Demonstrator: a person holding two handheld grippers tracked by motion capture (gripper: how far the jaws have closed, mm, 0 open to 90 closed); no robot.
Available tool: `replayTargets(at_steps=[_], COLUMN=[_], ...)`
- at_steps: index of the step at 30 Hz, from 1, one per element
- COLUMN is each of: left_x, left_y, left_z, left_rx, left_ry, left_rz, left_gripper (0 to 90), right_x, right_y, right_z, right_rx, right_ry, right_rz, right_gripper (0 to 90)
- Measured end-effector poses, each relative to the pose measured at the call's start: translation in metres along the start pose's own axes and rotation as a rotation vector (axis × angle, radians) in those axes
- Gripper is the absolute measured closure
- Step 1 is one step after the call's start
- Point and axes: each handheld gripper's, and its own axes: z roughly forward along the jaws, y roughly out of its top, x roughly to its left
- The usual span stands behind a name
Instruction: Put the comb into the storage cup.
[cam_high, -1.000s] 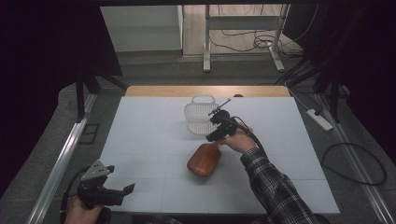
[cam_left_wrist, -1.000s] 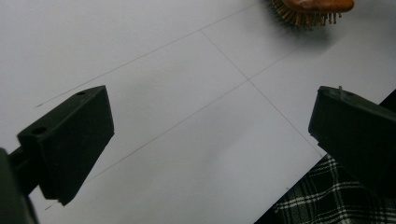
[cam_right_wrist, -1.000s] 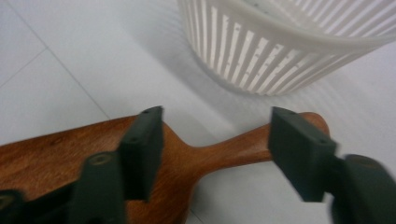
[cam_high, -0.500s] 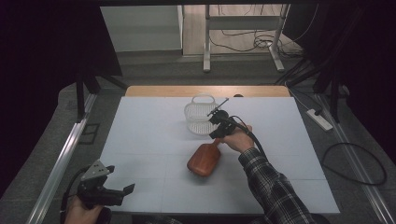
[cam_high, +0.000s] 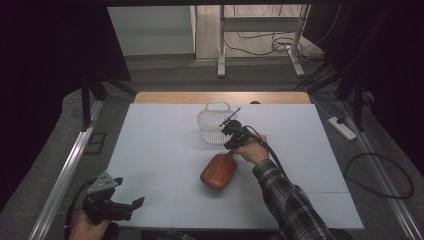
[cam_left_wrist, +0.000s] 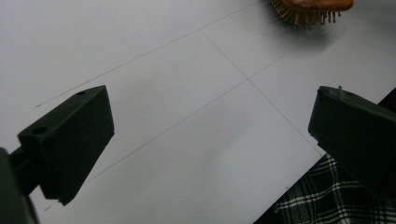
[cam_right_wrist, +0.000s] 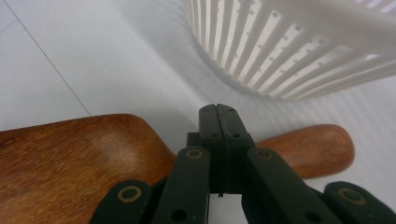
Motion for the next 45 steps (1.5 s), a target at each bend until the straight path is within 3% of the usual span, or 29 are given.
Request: replayTargets(at_steps=[15,33,45], left_x=[0.0,-0.001,-0.001], left_y=[0.0,0.001,0.001], left_z=[0.0,0.001,0.001], left_rx=[0.003,0.008,0.009], left_ry=[0.0,0.005,0.006], left_rz=[0.003,0.006,0.009], left_gripper=[1.3,1.3,1.3], right_x=[-0.002,-0.008,0.001], right_y=[-0.005,-0.039,-0.061], right_z=[0.015,0.003,-0.007], right_rx=[0.048,0.052,0.068], right_ry=[-0.003,0.035,0.046], right_rz=[-0.008,0.021,0.006], right_gripper=[89.2,89.2,89.1])
